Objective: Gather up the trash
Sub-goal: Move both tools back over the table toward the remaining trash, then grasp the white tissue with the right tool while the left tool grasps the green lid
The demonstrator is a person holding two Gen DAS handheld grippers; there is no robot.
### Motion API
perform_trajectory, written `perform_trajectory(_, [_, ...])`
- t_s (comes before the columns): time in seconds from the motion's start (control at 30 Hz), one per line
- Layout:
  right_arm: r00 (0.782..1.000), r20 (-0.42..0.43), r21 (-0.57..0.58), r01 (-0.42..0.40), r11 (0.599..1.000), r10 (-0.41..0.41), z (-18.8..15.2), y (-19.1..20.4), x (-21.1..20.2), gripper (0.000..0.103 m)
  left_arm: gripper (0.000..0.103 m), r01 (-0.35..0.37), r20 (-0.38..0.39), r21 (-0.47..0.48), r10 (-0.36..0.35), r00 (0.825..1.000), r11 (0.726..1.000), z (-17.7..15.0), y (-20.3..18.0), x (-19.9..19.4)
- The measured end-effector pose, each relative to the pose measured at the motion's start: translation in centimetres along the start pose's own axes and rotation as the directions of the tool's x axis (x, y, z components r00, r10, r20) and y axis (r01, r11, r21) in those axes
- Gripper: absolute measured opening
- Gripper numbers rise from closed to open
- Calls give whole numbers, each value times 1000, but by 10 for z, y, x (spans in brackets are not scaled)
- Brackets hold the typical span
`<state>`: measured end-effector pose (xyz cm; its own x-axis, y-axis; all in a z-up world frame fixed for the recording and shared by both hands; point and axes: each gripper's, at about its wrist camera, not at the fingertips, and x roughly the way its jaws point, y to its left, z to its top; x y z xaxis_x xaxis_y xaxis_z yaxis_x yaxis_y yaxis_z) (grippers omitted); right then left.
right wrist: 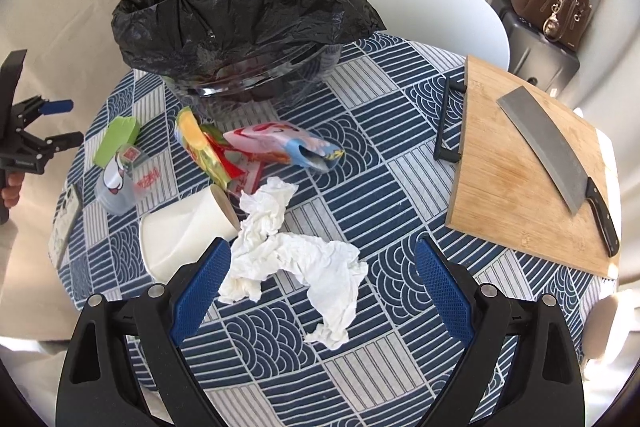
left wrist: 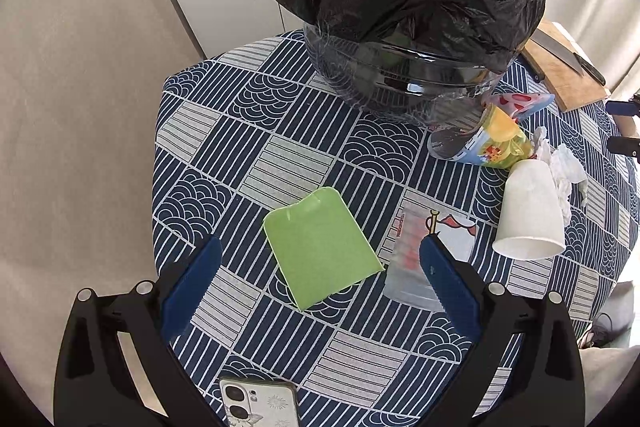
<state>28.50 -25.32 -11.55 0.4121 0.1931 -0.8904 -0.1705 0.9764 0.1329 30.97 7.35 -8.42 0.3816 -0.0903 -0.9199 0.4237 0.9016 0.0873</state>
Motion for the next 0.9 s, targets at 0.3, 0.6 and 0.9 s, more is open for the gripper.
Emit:
perform_trajectory(0.3, [998,-58,22,0,1000,1,-1,7,26,88,97,33,-63,10,-33,997,999,3,3,32])
perform_trajectory(0.6, [995,-96,80,-11,997,19,-2,6,46,88,97,84,-125,21,-81,989,996,12,5,64])
perform_trajectory(0.9, [991,-127,146,-24,989,43,-4,10,72,88,97,88,-177,22,-83,981,996,18,9,90])
